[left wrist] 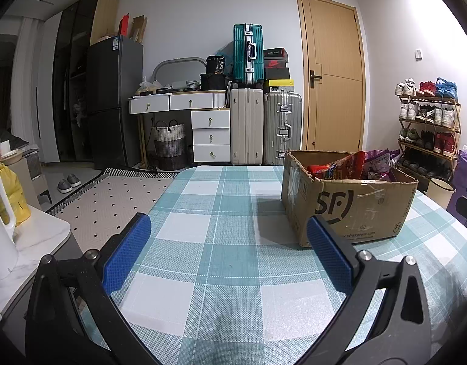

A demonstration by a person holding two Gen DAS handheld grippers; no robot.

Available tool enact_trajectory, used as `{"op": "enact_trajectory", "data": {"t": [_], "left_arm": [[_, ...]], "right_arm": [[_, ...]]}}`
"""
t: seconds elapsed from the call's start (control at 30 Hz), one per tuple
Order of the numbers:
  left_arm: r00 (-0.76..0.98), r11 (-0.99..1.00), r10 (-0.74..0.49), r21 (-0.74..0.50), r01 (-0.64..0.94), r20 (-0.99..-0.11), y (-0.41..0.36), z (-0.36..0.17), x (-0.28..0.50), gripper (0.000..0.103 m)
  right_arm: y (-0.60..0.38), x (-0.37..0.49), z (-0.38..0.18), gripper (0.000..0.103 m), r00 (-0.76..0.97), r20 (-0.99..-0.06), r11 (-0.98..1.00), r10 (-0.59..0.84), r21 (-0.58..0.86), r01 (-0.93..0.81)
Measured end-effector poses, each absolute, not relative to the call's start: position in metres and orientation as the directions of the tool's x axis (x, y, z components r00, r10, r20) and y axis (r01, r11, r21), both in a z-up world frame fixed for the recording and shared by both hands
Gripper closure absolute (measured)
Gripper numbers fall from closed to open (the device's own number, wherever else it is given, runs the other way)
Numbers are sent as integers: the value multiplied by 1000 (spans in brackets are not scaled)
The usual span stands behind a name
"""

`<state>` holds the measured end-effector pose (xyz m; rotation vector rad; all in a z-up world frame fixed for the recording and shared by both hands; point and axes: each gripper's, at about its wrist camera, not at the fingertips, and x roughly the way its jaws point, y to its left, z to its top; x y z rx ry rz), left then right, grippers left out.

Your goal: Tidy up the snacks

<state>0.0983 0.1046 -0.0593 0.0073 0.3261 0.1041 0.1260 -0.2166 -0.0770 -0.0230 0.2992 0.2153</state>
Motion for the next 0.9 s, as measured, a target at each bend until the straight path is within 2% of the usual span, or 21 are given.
{"op": "enact_trajectory", "data": {"t": [0.9], "left_arm": [[942,995,99,24,-96,-320,102,-60,99,1]], "right_arm": [[-216,126,-77,0,933,-296,977,207,9,-214]]}}
